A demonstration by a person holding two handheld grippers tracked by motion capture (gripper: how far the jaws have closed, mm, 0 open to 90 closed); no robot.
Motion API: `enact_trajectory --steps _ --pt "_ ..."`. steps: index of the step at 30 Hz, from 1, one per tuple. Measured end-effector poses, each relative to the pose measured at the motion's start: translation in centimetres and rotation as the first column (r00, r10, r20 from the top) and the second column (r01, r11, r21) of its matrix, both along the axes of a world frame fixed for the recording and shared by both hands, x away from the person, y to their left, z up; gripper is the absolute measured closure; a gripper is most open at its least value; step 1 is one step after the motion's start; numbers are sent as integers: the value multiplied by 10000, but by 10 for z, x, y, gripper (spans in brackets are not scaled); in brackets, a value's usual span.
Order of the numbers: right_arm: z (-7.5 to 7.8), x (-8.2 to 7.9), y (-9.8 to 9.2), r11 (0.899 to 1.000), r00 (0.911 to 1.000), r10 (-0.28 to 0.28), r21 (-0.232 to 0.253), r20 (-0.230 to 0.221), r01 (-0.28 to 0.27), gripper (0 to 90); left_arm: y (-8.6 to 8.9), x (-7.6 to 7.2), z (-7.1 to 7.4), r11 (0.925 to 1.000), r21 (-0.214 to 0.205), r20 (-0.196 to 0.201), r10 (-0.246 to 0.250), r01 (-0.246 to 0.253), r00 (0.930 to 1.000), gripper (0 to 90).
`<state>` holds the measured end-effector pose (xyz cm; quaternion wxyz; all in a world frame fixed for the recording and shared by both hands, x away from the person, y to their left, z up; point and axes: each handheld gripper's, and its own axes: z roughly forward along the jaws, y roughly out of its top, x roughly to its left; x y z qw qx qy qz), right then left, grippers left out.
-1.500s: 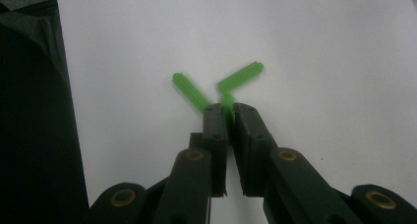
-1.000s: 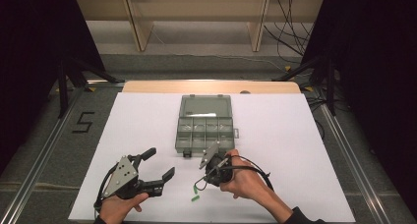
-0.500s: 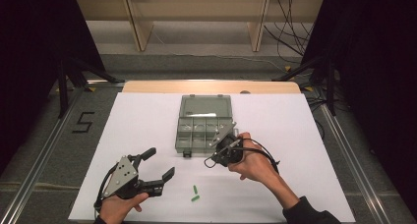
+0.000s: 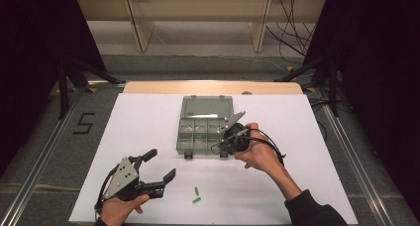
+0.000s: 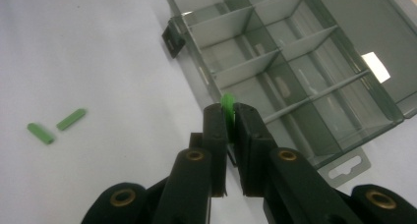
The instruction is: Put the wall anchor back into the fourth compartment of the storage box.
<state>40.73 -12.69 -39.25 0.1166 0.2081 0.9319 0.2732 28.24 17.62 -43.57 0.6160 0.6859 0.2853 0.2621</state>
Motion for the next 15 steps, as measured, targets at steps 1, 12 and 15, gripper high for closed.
enact_trajectory --steps 1,12,15 --pt "1 2 -1 10000 10000 -8 8 -26 8 840 0 0 0 10000 -12 -8 3 -3 10000 158" --pt "1 15 -7 9990 9989 -425 111 172 424 840 0 0 0 10000 -8 1 1 -1 10000 158" --pt "2 18 -9 9985 9983 -524 152 246 520 840 0 0 0 10000 -13 -3 -1 1 10000 158"
